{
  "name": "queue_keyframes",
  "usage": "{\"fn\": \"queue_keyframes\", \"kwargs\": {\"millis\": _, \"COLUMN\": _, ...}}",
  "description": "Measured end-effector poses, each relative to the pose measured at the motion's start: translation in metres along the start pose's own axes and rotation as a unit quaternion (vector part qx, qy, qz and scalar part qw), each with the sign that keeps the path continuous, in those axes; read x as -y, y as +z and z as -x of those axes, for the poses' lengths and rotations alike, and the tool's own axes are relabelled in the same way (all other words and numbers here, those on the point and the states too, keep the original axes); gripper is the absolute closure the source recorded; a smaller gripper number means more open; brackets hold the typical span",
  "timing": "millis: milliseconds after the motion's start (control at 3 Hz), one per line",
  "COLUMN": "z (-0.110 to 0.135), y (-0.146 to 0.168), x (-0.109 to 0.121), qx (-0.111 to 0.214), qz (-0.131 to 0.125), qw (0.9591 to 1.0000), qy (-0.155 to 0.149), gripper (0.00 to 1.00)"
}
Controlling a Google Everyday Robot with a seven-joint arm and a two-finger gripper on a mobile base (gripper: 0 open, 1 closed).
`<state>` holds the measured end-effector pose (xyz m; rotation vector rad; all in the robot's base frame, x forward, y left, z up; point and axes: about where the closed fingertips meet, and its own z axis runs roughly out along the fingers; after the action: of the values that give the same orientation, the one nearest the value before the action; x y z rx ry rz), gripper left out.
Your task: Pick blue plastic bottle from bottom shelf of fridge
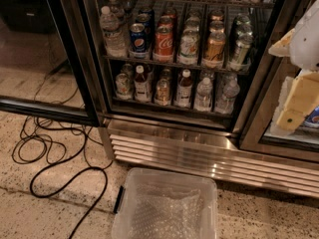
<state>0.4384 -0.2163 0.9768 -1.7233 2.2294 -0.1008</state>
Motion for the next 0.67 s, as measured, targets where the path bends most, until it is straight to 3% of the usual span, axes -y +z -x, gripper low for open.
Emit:
{"fn": "queue_keyframes", "kwargs": {"millis": 333, "z": 0.0, "y": 0.0, "x": 0.0, "qx": 0.0, "qz": 0.0, "qw": 1.0, "qy": 0.0, "gripper": 0.0}}
{"fn": "queue_keyframes", "kwargs": {"millis": 667, "z": 0.003, "y": 0.045, "x": -0.004, "qx": -0.013, "qz": 0.014, "qw": 0.9998, "qy": 0.0, "gripper": 0.0}}
